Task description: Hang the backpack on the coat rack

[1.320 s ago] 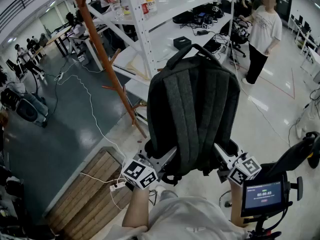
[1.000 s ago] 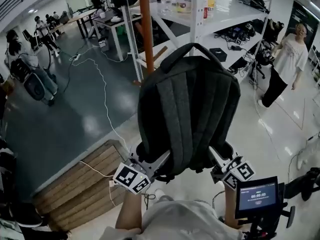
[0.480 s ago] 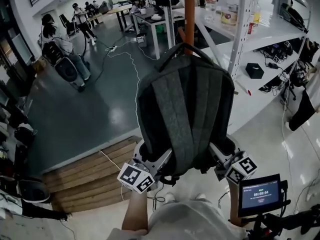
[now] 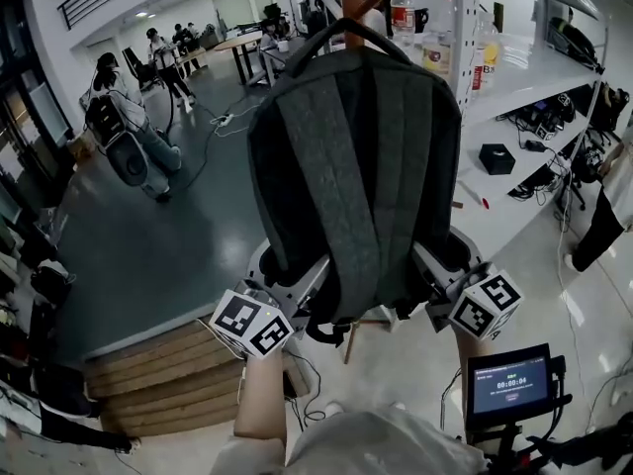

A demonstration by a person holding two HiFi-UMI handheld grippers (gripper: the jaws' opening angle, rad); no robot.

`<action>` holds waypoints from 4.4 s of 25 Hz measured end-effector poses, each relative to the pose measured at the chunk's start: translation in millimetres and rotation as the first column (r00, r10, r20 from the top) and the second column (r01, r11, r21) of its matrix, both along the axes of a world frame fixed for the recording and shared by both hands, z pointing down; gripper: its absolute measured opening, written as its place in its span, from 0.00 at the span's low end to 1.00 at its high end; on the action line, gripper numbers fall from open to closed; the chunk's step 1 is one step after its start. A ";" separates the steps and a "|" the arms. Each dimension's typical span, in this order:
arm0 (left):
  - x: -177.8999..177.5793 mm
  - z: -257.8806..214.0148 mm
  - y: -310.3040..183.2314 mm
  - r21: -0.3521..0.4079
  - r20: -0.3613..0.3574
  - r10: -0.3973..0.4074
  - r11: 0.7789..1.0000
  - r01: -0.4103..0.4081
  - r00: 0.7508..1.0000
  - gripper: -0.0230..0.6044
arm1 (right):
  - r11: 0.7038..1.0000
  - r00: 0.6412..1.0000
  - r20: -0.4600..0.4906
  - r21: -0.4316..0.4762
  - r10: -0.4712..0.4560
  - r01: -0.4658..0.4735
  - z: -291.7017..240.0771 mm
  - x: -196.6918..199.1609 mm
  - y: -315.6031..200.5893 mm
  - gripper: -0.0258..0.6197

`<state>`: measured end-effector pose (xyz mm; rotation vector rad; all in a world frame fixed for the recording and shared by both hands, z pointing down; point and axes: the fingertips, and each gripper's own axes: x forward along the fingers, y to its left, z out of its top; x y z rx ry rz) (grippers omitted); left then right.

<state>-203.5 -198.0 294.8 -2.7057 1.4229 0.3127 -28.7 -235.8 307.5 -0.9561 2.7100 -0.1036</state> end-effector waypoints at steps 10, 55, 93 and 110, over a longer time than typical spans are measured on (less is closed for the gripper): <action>35.8 -59.0 -51.1 0.007 0.031 0.067 0.998 -0.067 0.997 0.57 | 0.997 0.996 0.031 0.000 0.078 -0.078 -51.6 37.1 -38.9 0.41; -31.1 -25.5 -63.8 0.127 -0.019 -0.172 0.977 0.173 0.985 0.57 | 0.981 0.985 0.038 0.091 0.168 -0.171 -2.8 7.2 -98.9 0.46; 86.8 -1.2 -3.9 0.133 0.038 0.121 0.983 -0.125 0.992 0.26 | 0.896 0.976 0.032 0.389 0.218 -0.213 -47.9 88.1 35.1 0.48; 207.1 81.2 13.0 -0.083 -0.010 0.425 0.902 -0.424 0.905 0.05 | 0.888 0.906 -0.033 0.214 0.423 -0.406 29.6 166.8 87.4 0.29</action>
